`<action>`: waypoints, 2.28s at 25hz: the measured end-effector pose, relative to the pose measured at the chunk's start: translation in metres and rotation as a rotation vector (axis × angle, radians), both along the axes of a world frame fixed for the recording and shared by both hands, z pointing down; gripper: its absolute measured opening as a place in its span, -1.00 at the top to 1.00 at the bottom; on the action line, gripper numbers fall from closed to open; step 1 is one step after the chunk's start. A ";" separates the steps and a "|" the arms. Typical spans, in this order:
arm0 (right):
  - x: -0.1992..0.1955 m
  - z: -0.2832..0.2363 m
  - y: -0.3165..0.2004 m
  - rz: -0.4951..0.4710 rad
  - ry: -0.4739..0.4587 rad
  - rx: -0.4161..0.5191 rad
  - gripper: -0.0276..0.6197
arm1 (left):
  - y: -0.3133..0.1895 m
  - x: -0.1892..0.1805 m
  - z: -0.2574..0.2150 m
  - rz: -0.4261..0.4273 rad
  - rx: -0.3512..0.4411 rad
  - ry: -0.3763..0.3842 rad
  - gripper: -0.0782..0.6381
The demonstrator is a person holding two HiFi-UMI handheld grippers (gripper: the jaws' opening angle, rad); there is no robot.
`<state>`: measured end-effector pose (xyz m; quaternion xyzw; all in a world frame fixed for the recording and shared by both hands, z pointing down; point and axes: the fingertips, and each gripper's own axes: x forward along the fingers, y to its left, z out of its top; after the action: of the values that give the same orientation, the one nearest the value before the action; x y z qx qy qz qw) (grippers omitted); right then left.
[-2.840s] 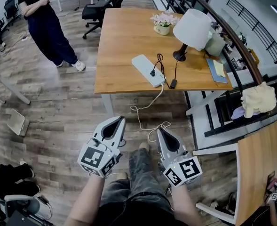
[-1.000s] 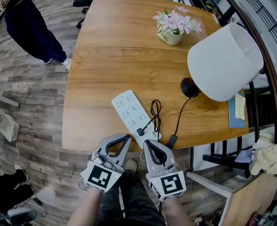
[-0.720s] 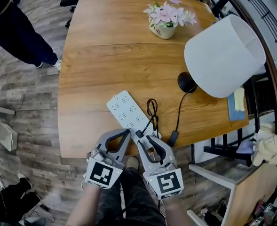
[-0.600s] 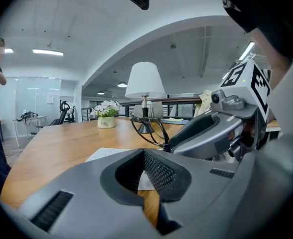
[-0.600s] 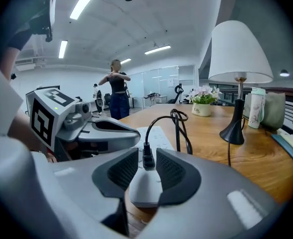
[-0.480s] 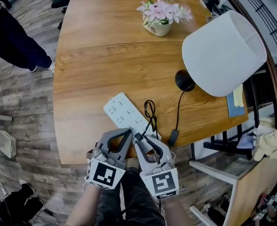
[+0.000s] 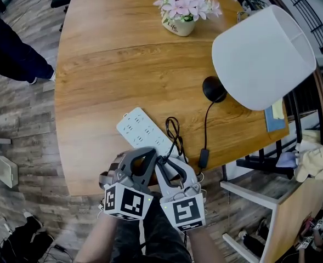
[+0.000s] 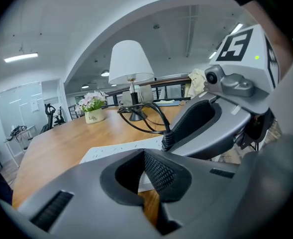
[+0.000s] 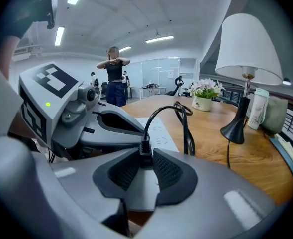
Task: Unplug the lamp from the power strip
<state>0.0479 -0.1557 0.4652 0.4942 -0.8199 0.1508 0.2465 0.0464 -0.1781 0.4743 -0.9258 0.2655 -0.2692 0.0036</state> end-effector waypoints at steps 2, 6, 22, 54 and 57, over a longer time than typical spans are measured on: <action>-0.002 -0.001 0.001 -0.008 0.053 0.021 0.62 | 0.000 0.002 0.000 0.004 0.003 -0.006 0.79; -0.005 0.000 0.005 -0.025 0.159 0.086 0.64 | 0.001 0.004 -0.001 0.016 0.014 -0.014 0.79; -0.001 -0.005 0.004 0.000 0.031 0.073 0.66 | -0.001 0.000 0.001 0.022 -0.036 0.015 0.79; 0.038 -0.019 0.005 0.104 -0.096 0.114 0.66 | -0.003 -0.015 -0.014 -0.078 -0.108 0.171 0.79; 0.041 -0.020 0.003 0.112 -0.094 0.118 0.66 | -0.003 -0.015 -0.016 -0.086 -0.108 0.185 0.79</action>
<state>0.0888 -0.1525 0.4456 0.5453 -0.8091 0.1390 0.1695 0.0311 -0.1811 0.4579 -0.9332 0.2892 -0.1965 -0.0824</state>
